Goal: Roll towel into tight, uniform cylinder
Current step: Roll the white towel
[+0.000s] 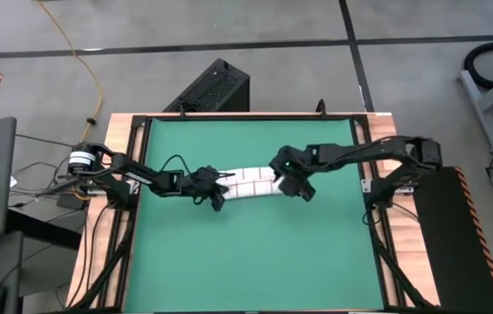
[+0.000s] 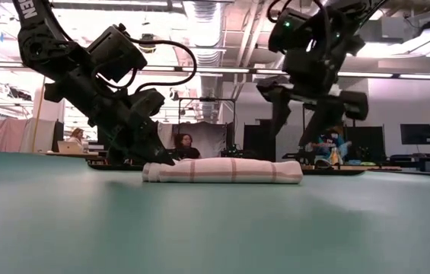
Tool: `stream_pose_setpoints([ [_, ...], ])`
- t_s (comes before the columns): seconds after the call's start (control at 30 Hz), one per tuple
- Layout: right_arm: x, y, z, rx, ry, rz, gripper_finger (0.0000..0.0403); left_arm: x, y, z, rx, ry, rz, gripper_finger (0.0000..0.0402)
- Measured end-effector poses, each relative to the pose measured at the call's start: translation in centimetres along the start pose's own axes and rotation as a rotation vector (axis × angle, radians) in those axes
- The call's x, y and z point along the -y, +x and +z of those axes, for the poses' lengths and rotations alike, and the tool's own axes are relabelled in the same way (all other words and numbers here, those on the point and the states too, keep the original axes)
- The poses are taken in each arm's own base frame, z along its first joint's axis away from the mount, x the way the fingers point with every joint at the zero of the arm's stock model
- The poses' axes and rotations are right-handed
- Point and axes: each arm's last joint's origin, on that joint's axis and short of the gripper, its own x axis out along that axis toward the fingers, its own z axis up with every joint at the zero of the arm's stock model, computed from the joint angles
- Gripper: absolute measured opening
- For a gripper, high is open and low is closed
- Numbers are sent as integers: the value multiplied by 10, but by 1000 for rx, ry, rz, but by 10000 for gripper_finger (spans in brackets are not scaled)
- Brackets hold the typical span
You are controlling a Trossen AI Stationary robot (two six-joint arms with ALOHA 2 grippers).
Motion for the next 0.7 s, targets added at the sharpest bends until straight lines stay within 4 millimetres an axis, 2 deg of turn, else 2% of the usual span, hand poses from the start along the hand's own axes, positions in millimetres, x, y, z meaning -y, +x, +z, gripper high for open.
stream_pose_setpoints([
  [0.2, -7, 36, -5, -71, 25, 91, 292, 0, 0, 0, -2, 15, -3, 0],
  [0.3, -2, 49, -10, -120, 35, 49, 292, 0, 0, 0, -3, 18, -3, 0],
  [0.47, 5, 59, -26, -179, 144, 19, 292, 0, 0, 0, -8, 43, -8, 0],
  [0.7, 5, 72, -43, -279, 380, 14, 283, 0, 0, -1, -21, 53, -18, 0],
])
